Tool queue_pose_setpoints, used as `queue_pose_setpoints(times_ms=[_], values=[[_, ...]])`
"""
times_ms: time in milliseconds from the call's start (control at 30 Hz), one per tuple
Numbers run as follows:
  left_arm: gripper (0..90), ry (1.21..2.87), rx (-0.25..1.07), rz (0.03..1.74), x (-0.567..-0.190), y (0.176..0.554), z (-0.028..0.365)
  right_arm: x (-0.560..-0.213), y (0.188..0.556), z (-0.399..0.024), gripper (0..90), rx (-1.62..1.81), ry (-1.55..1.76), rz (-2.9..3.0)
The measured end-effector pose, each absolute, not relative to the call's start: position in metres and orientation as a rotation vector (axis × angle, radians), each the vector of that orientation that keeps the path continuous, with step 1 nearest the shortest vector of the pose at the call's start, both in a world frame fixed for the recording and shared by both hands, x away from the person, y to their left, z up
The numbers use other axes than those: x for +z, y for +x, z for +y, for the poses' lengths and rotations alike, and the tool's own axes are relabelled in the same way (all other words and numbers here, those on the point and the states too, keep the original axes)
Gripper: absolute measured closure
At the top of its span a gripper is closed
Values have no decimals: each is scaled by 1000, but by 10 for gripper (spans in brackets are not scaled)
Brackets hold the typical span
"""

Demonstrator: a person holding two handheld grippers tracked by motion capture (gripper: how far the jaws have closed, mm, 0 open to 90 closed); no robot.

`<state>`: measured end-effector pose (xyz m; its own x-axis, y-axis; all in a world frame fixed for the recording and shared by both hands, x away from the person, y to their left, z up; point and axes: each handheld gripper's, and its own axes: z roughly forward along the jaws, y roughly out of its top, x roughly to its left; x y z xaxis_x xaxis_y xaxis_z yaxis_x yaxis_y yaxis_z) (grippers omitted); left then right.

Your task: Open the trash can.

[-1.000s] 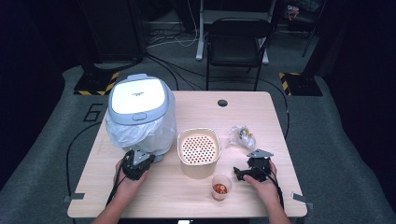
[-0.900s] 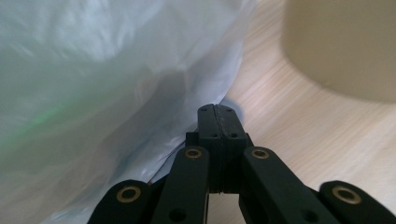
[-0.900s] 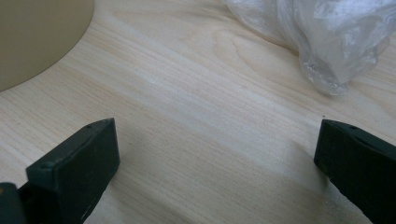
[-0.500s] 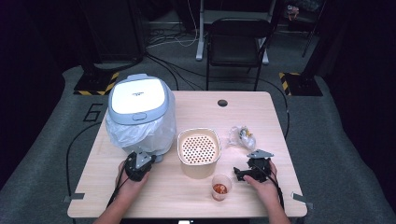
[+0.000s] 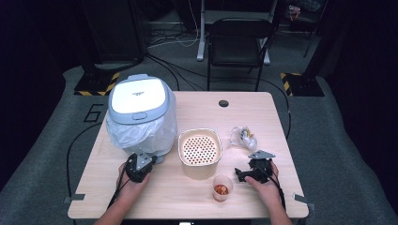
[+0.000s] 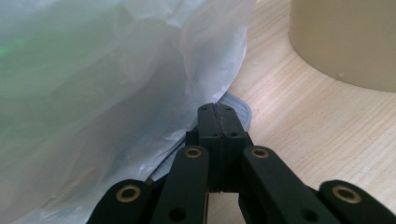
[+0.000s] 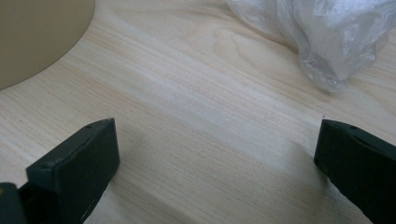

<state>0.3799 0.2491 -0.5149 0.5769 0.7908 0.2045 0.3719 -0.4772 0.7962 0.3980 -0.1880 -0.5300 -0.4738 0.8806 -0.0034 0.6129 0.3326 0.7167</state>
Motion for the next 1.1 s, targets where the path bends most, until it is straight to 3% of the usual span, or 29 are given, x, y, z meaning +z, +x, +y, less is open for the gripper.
queue_pose_setpoints(times_ms=[633, 733, 867, 1100], values=[[900, 2086, 763, 919, -526, 380, 248, -529, 392, -189, 25, 931, 1332, 2206], [900, 2073, 750, 926, -527, 380, 249, -528, 391, -189, 50, 922, 1320, 2225], [900, 2079, 777, 916, -527, 379, 247, -525, 390, -191, 147, 928, 1313, 2213], [900, 2074, 770, 919, -527, 379, 248, -519, 386, -193, 168, 908, 1334, 2202]])
